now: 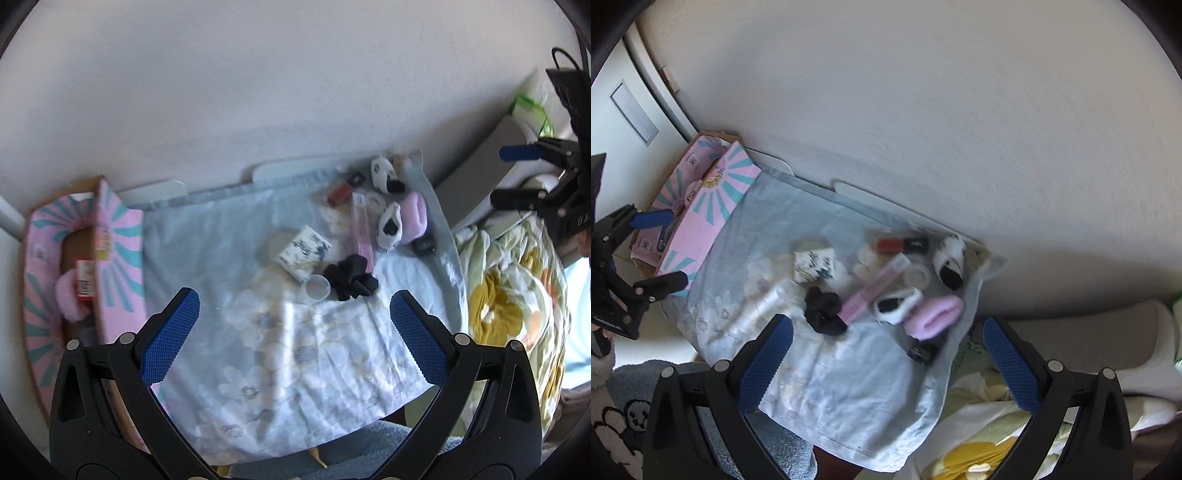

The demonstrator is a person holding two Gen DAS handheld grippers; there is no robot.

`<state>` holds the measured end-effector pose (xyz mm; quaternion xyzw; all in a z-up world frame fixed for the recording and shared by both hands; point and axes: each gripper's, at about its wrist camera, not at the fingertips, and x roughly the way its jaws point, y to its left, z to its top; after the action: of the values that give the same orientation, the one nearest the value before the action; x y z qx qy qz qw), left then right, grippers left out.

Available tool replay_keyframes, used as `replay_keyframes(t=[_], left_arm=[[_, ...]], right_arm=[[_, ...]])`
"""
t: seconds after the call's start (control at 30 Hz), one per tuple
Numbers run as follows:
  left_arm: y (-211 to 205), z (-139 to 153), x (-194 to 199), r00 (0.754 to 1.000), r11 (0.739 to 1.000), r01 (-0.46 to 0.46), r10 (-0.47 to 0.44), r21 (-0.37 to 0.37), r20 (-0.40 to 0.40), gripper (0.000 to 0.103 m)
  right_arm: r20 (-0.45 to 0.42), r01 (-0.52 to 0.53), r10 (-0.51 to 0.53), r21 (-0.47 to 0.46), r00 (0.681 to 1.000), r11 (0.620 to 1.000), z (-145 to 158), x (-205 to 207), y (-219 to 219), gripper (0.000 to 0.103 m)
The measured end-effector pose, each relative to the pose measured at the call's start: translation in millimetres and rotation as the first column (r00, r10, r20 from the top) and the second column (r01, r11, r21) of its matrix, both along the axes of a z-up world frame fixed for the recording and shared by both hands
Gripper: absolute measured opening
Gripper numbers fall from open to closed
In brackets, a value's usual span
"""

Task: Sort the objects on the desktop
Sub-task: 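Move both tools back from the box to the cluttered sheet, then grasp the clear plastic cup with the left tool while the right grasps the panda sock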

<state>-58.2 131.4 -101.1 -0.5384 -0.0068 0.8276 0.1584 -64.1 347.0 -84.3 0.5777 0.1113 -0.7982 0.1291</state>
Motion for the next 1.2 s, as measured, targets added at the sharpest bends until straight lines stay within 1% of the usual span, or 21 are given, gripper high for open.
replay_keyframes(t=[0.03,0.1,0.2,0.37,0.43,0.47,0.6,0.7,0.93,1.0,1.1,1.17,1.2], left_arm=[[6.0,-8.9,-0.6,1.0,1.0,0.005,-0.005,-0.006,0.012,0.102],[12.9,-21.4,-0.3,1.0,1.0,0.009,-0.009,-0.008,0.028,0.101],[22.5,-41.5,0.8,0.998,1.0,0.006,-0.005,-0.008,0.057,0.099],[35.3,-73.8,-1.9,0.998,0.999,-0.017,0.02,-0.049,0.063,0.093],[38.4,-85.8,-5.3,0.997,0.998,-0.039,0.042,-0.045,0.069,0.09],[39.5,-90.6,-6.6,0.996,0.998,-0.048,0.051,-0.044,0.072,0.089],[44.6,-109.0,-11.4,0.995,0.996,-0.07,0.074,-0.051,0.067,0.087],[45.9,-117.3,-13.9,0.994,0.994,-0.085,0.089,-0.066,0.062,0.085],[40.7,-135.4,-17.7,0.989,0.991,-0.122,0.126,-0.064,0.077,0.082],[40.2,-138.4,-17.9,0.988,0.99,-0.126,0.131,-0.064,0.076,0.082],[39.2,-140.6,-20.4,0.988,0.988,-0.138,0.142,-0.063,0.068,0.081],[37.0,-141.2,-22.3,0.987,0.987,-0.149,0.153,-0.061,0.059,0.075],[36.1,-142.3,-23.4,0.986,0.987,-0.152,0.155,-0.058,0.062,0.071]], right_arm=[[-0.001,0.005,-0.005,0.004,1.0,1.0,-3.6,0.3,6.4,0.102],[0.009,0.017,-0.017,-0.005,1.0,1.0,-12.0,-2.3,20.7,0.096],[0.027,0.034,-0.034,-0.022,0.999,0.999,-25.6,-10.6,36.0,0.096],[0.046,0.012,-0.011,-0.023,0.999,1.0,-53.4,-28.4,43.3,0.092],[0.058,-0.005,0.006,-0.024,0.998,1.0,-65.9,-36.4,42.4,0.086],[0.065,-0.015,0.016,-0.025,0.998,1.0,-74.2,-41.6,41.8,0.08],[0.096,-0.027,0.028,-0.011,0.995,1.0,-101.9,-60.6,42.6,0.071],[0.117,-0.025,0.027,-0.021,0.993,0.999,-117.8,-73.1,43.1,0.07],[0.138,-0.017,0.018,-0.009,0.99,1.0,-144.8,-96.2,42.4,0.068],[0.142,-0.019,0.018,0.01,0.99,1.0,-152.3,-100.3,42.1,0.06],[0.148,-0.011,0.006,0.034,0.989,0.999,-162.2,-104.7,42.3,0.058],[0.149,-0.022,0.016,0.042,0.989,0.999,-167.1,-106.9,41.2,0.054],[0.147,-0.026,0.018,0.05,0.989,0.998,-168.4,-108.1,40.7,0.054]])
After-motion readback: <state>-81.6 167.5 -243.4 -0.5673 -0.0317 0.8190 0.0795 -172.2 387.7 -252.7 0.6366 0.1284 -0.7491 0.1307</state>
